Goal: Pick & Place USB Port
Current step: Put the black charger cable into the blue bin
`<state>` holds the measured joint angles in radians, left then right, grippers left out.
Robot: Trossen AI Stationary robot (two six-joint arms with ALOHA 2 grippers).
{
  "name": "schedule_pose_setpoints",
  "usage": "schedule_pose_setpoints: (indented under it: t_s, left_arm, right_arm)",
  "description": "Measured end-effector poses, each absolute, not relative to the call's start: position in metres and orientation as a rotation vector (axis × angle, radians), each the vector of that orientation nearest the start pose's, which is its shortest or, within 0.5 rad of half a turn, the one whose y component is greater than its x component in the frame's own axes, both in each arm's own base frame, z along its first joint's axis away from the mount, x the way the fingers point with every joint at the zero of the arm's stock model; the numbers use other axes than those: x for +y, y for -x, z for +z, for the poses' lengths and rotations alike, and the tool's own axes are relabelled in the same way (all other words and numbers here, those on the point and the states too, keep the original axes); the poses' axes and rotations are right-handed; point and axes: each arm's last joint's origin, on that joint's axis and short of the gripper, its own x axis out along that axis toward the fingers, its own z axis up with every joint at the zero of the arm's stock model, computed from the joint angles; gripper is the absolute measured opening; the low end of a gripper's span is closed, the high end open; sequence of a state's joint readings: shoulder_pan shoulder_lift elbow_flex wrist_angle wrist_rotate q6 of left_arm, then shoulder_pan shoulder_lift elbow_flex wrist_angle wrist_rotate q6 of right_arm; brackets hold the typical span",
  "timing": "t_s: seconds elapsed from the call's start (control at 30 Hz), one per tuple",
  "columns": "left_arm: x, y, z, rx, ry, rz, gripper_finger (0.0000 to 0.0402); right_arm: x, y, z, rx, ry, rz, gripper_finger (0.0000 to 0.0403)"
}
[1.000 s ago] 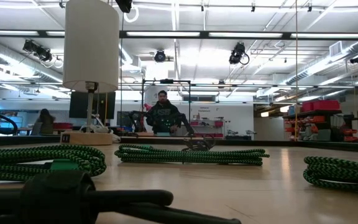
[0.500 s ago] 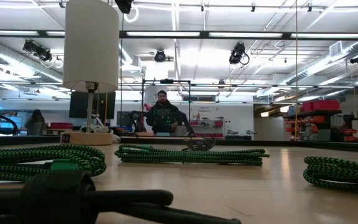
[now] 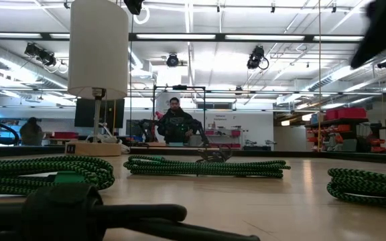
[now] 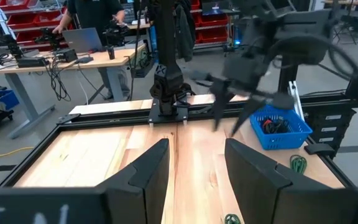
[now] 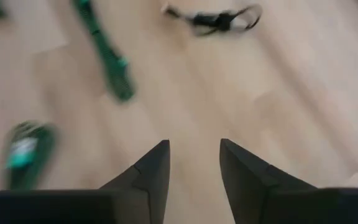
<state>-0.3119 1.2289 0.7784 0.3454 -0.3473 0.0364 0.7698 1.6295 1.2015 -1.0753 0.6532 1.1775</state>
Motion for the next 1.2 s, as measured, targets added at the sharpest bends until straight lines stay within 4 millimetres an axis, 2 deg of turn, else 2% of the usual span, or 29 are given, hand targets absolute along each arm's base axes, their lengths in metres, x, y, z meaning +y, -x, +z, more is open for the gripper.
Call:
schedule_pose_setpoints:
  t_s: [0.17, 0.33, 0.5, 0.67, 0.8, 0.9, 1.1, 1.2]
  left_arm:
    - [-0.074, -0.262, 0.290, 0.100, -0.070, 0.034, 0.0163]
    - [-0.074, -0.262, 0.290, 0.100, -0.072, 0.034, 0.0163]
    - [-0.074, -0.262, 0.289, 0.105, -0.073, 0.034, 0.0163]
    - [-0.074, -0.262, 0.289, 0.107, -0.074, 0.033, 0.0163]
    - [-0.074, -0.262, 0.289, 0.107, -0.075, 0.033, 0.0163]
    - [-0.074, -0.262, 0.289, 0.109, -0.075, 0.034, 0.0163]
    - [-0.074, -0.262, 0.288, 0.114, -0.077, 0.033, 0.0163]
    - [-0.074, -0.262, 0.288, 0.114, -0.077, 0.034, 0.0163]
  right_arm:
    - [0.154, -0.262, 0.232, 0.926, 0.069, -0.495, 0.0141]
    - [0.117, -0.307, 0.240, 0.871, 0.076, -0.348, 0.0144]
    - [0.073, -0.335, 0.247, 0.800, 0.089, -0.301, 0.0144]
    - [0.028, -0.342, 0.244, 0.843, 0.050, -0.355, 0.0144]
    - [0.006, -0.340, 0.241, 0.894, 0.025, -0.392, 0.0144]
    - [-0.002, -0.338, 0.234, 0.911, -0.007, -0.390, 0.0144]
    - [-0.006, -0.329, 0.202, 0.905, -0.029, -0.392, 0.0144]
    - [-0.009, -0.328, 0.196, 0.885, -0.032, -0.405, 0.0144]
